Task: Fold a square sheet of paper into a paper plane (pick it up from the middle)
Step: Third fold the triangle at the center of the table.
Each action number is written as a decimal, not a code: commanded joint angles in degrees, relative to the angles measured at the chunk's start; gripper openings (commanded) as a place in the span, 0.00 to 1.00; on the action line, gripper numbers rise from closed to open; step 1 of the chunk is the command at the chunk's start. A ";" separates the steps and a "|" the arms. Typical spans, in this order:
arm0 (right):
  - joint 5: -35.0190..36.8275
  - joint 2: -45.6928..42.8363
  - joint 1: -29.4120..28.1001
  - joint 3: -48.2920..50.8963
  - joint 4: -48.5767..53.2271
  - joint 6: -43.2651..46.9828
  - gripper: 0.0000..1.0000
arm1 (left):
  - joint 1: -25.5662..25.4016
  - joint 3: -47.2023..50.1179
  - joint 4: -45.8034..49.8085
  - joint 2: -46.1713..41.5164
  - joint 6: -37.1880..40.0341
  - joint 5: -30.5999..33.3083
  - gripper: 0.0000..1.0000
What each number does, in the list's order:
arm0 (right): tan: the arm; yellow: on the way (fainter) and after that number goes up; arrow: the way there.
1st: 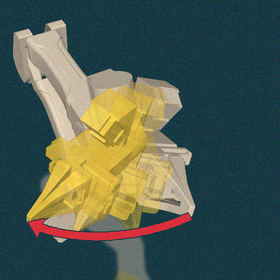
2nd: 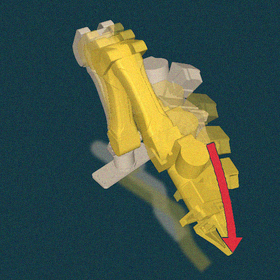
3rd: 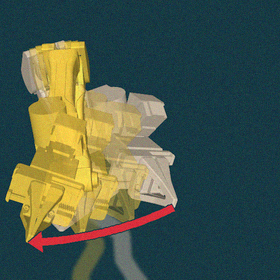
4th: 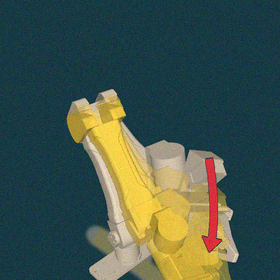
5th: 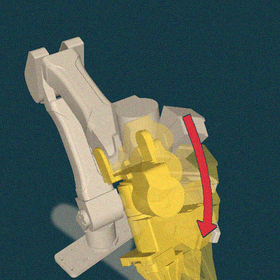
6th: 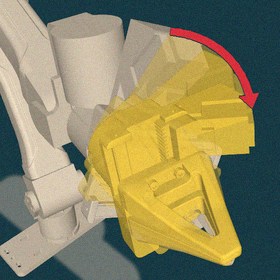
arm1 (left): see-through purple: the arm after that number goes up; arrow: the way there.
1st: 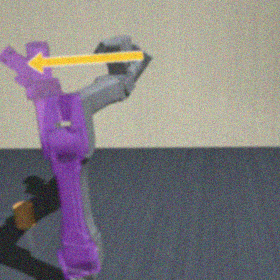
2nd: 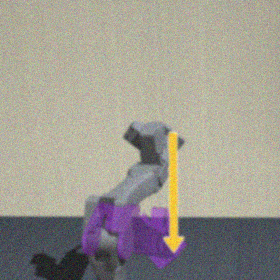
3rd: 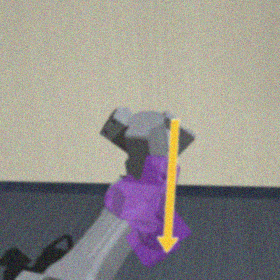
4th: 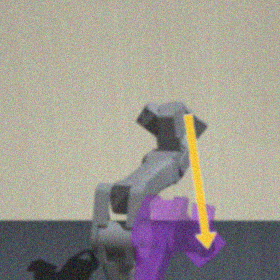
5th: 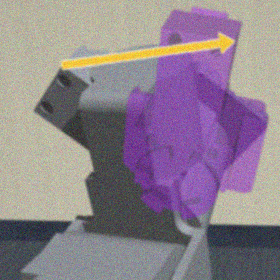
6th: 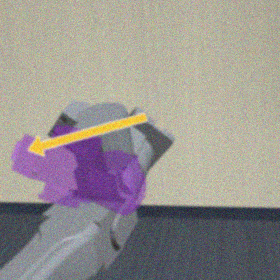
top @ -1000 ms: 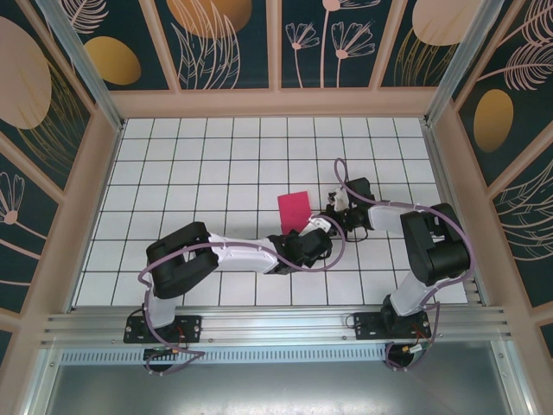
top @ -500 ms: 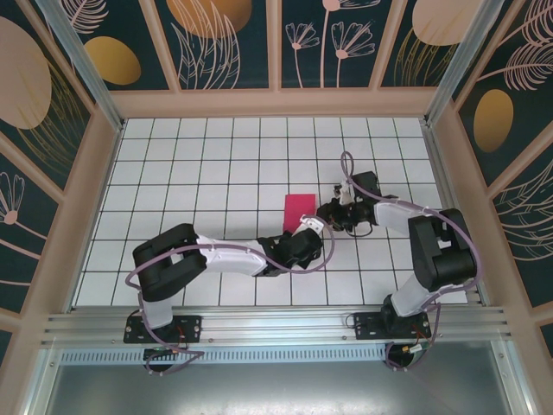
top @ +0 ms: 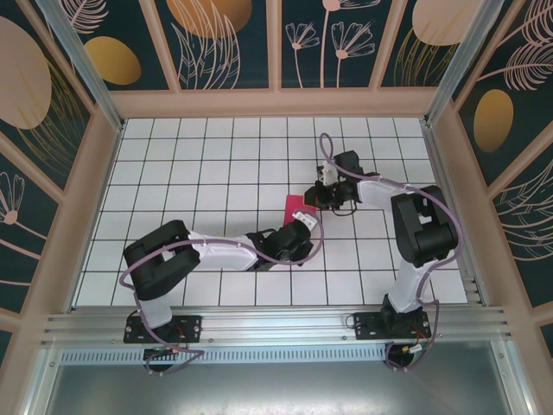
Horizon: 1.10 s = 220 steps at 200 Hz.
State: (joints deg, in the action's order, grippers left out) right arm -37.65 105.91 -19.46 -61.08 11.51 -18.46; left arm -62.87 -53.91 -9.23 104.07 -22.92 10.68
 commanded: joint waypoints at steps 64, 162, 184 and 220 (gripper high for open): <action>8.38 8.81 -3.43 -3.32 6.07 8.12 0.07 | 3.90 2.83 -2.93 -4.31 -2.04 -5.16 0.00; 5.01 9.36 -3.64 -5.67 8.88 12.47 0.07 | 9.03 0.67 -2.33 -2.94 0.52 -10.15 0.00; 4.54 9.51 -3.58 -5.98 9.45 13.07 0.07 | 9.73 -0.78 -1.02 -1.40 1.61 -10.69 0.00; 4.52 9.78 -3.58 -6.51 9.98 13.28 0.07 | 10.40 -1.45 0.21 -0.10 3.27 -10.33 0.00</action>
State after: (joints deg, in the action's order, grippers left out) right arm -33.52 113.25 -22.39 -67.16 18.37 -7.07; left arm -53.15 -54.02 -10.26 102.54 -21.98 0.80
